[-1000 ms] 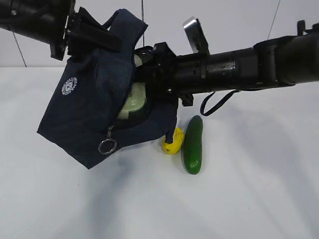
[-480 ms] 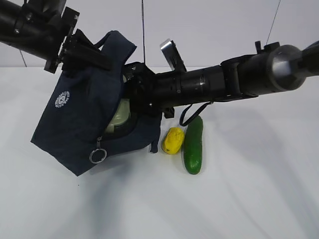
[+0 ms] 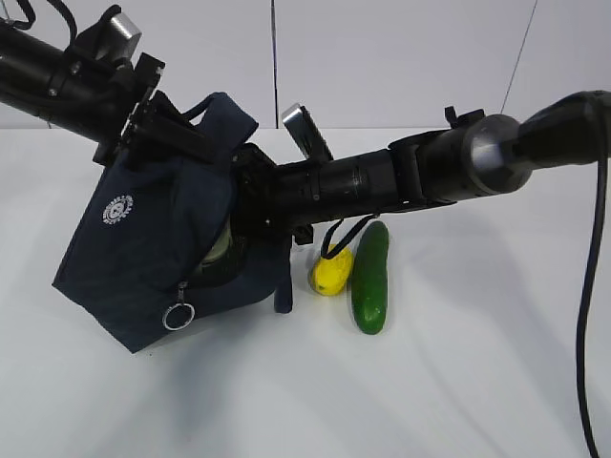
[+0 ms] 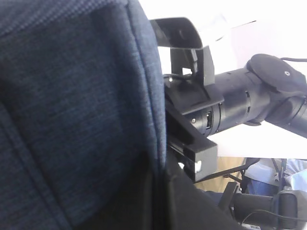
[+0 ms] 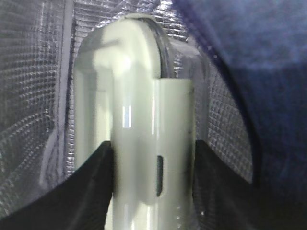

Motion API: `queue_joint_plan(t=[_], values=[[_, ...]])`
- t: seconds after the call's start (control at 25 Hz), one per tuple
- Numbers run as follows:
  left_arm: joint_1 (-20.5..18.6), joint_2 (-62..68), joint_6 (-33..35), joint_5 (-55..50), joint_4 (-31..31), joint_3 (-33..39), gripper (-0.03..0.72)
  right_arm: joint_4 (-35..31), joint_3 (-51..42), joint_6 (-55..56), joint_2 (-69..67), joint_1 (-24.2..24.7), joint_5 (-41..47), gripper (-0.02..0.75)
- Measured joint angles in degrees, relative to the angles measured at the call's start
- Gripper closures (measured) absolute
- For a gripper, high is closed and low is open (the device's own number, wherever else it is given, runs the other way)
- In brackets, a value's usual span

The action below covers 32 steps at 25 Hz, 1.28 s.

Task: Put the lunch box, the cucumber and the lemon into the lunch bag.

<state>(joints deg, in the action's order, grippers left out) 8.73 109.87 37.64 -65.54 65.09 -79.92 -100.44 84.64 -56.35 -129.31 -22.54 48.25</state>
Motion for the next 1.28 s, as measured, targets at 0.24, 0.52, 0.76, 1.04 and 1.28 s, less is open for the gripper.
queue_joint_plan(t=[0.24, 0.52, 0.76, 1.04, 1.28], values=[[0.0, 0.0, 0.0, 0.6, -1.2, -0.1, 0.696, -0.1, 0.5, 0.0, -2.8, 0.0, -0.1, 0.358], [0.0, 0.0, 0.0, 1.0, -2.9, -0.1, 0.696, -0.1, 0.6, 0.2, -2.9, 0.0, -0.1, 0.349], [0.0, 0.0, 0.0, 2.0, -3.9, -0.2, 0.696, -0.1, 0.6, 0.2, -2.9, 0.0, 0.5, 0.332], [0.0, 0.0, 0.0, 2.1, -4.2, -0.2, 0.696, -0.1, 0.6, 0.5, -2.9, 0.0, 2.6, 0.317], [0.0, 0.0, 0.0, 2.2, -5.2, -0.2, 0.696, -0.2, 0.7, 1.9, -2.9, 0.0, 4.3, 0.279]])
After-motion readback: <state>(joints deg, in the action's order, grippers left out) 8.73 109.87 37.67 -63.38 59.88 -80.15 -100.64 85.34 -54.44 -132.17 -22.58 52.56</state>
